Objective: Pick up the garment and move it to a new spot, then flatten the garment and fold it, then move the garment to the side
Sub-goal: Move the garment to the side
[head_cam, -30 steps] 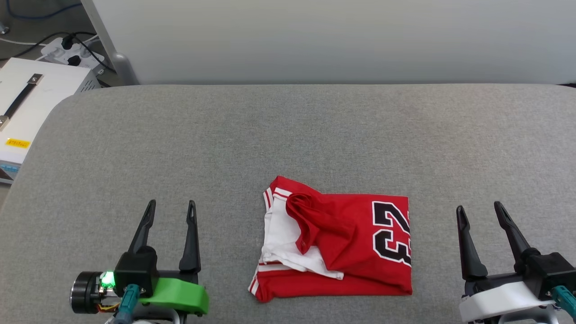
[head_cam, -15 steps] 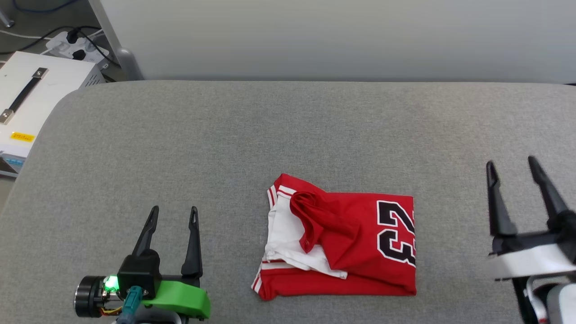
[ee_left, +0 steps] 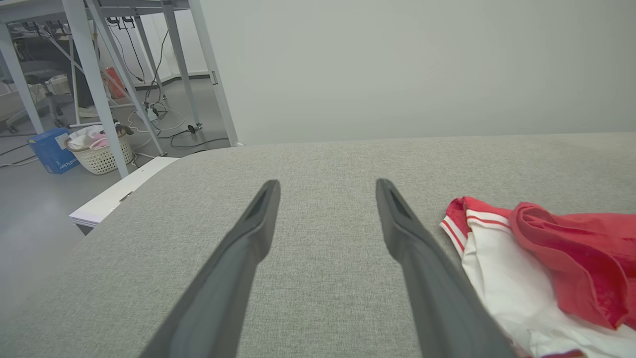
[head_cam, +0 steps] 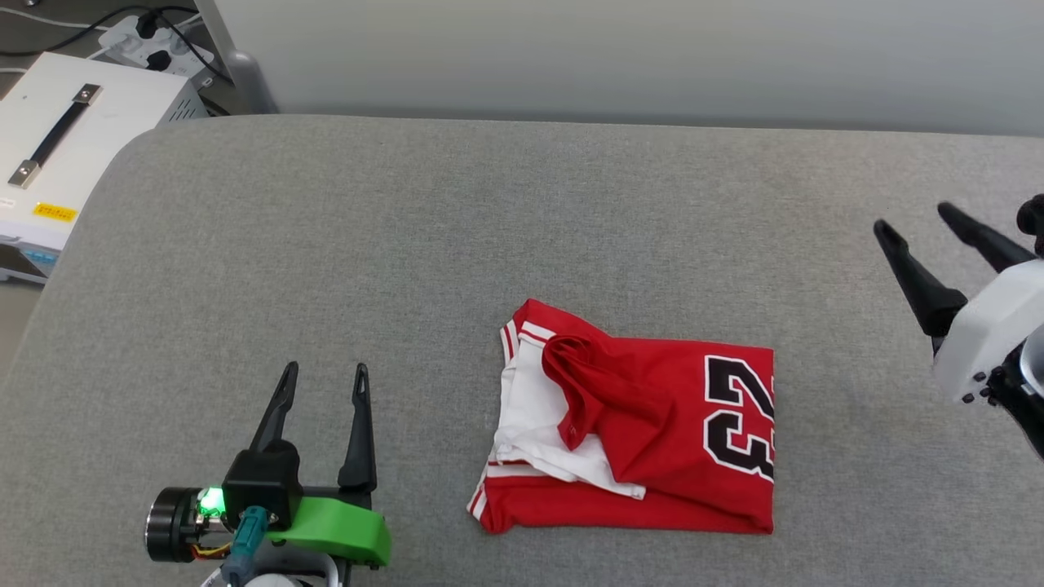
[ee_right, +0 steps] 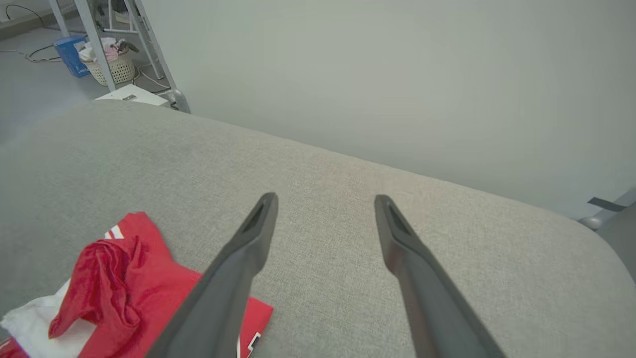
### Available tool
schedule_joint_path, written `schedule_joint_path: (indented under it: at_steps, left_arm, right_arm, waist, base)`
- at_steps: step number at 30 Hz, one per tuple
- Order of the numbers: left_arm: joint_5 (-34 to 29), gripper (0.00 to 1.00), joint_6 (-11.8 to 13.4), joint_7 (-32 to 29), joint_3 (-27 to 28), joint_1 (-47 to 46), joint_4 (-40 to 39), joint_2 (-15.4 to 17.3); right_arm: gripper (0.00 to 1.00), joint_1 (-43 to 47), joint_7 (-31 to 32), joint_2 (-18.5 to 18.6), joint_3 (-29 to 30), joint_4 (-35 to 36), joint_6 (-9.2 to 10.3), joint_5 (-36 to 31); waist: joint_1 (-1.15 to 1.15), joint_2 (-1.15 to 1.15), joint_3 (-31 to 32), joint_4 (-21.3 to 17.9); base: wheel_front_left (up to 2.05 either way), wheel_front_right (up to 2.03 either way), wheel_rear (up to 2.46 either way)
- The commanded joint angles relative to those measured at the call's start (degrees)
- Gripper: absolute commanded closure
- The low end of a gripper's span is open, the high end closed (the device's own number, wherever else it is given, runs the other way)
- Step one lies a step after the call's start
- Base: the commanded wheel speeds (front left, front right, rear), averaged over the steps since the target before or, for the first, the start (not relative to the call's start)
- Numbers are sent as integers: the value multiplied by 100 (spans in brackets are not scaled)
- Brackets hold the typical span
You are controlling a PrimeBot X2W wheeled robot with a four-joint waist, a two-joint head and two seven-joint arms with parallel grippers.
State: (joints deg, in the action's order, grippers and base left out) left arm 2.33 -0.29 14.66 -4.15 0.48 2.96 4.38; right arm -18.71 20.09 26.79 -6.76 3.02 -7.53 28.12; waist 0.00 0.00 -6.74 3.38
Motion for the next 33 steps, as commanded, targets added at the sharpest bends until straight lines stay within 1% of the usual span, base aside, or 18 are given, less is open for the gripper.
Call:
schedule_joint_path:
  at_steps: [1, 3, 6, 8, 12, 17, 26, 29, 32, 33]
  left_arm:
    - [-28, 0, -23, 34, -1, -129, -4, -26]
    - [-27, 0, -25, 34, -9, -171, -2, -34]
    - [-29, 0, -27, 34, -47, -257, -1, -51]
    - [-25, 0, -31, 34, -74, -317, -1, -61]
    - [-11, 0, -32, 34, -112, -421, -4, -80]
    - [-2, 0, -24, 34, -121, -512, -9, -96]
    - [-6, 0, -30, 34, -129, -643, 15, -113]
    - [-3, 0, -24, 34, -142, -672, 20, -119]
    - [8, 0, -17, 34, -148, -696, 30, -124]
    - [9, 0, -14, 34, -149, -703, 32, -125]
  right_arm:
    - [0, -52, 458, 131, -102, -84, 4, 333]
    - [0, -16, 1062, 276, -204, -170, 4, 767]
    - [0, 97, 1818, 318, -264, -336, 4, 1437]
    - [0, 174, 2135, 286, -279, -448, 4, 1762]
    - [0, 331, 2502, 210, -419, -679, 4, 2103]
    - [0, 386, 2512, -6, -629, -939, 4, 2344]
    - [0, 326, 2207, -334, -1331, -1464, 4, 2543]
    - [0, 290, 2004, -354, -1531, -1579, 4, 2536]
    - [0, 200, 1671, -306, -1735, -1629, 4, 2450]
    - [45, 169, 1564, -295, -1784, -1634, 4, 2450]
  waist:
    - [0, 0, -71, 57]
    - [0, 0, -128, 98]
    - [0, 0, -220, 166]
    - [0, 0, -287, 212]
    - [0, 0, -424, 301]
    - [0, 0, -589, 379]
    - [0, 0, -781, 470]
    - [0, 0, -814, 481]
    - [0, 0, -834, 479]
    - [0, 0, -836, 477]
  base:
    - [0, 0, 0]
    - [0, 0, 0]
    - [0, 0, 0]
    - [0, 0, 0]
    - [0, 0, 0]
    - [0, 0, 0]
    - [0, 0, 0]
    - [0, 0, 0]
    - [0, 0, 0]
    - [0, 0, 0]
